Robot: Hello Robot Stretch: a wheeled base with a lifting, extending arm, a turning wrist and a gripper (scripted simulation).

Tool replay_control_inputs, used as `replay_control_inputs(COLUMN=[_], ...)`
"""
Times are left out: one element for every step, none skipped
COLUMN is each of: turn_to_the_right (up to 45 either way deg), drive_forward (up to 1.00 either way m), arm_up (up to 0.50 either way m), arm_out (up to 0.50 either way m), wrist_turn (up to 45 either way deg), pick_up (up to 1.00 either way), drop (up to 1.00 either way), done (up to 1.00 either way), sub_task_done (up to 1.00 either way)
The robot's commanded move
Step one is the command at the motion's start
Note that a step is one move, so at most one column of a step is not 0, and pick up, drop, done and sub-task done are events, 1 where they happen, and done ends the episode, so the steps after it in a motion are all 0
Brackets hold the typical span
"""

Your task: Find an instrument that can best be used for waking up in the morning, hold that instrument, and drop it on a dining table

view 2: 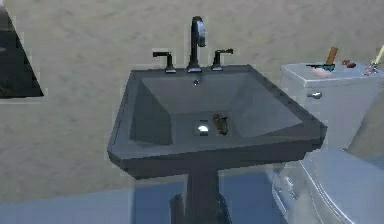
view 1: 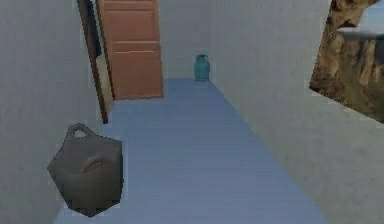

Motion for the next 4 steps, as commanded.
replay_control_inputs(turn_to_the_right=[-45.0,-42.0,0.0,45.0], drive_forward=[0.0,0.0,0.15,0.0], arm_up=[0.0,0.0,0.0,0.0], arm_out=[0.0,0.0,0.0,0.0], wrist_turn=[0.0,0.0,0.0,0.0], pick_up=[0.0,0.0,0.0,0.0], drop=[0.0,0.0,0.0,0.0], done=[0.0,0.0,0.0,0.0], sub_task_done=[0.0,0.0,0.0,0.0])
